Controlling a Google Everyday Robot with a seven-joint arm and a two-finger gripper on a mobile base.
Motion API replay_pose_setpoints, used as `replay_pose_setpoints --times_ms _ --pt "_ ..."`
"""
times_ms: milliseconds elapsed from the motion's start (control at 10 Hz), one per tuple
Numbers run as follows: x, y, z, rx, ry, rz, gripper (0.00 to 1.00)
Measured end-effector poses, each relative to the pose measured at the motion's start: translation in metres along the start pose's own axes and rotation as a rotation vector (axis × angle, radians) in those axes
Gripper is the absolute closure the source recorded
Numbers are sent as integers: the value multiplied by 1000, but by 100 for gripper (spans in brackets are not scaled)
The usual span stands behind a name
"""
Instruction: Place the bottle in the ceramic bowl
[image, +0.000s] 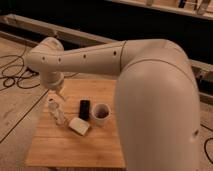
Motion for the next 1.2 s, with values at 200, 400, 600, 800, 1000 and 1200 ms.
replay_pose_setpoints --times_ms 200,400,600,800,1000,1200 --pt "-7 -9 15 -38 -29 -32 29" --pt "-11 -11 29 -84 -55 -54 29" --pt "-16 -13 41 -123 -84 -69 29" --pt "-21 -13 48 -151 -108 -78 29" --pt "-27 -12 54 -178 -129 -87 29" --pt "-31 -9 61 -207 -142 -95 29"
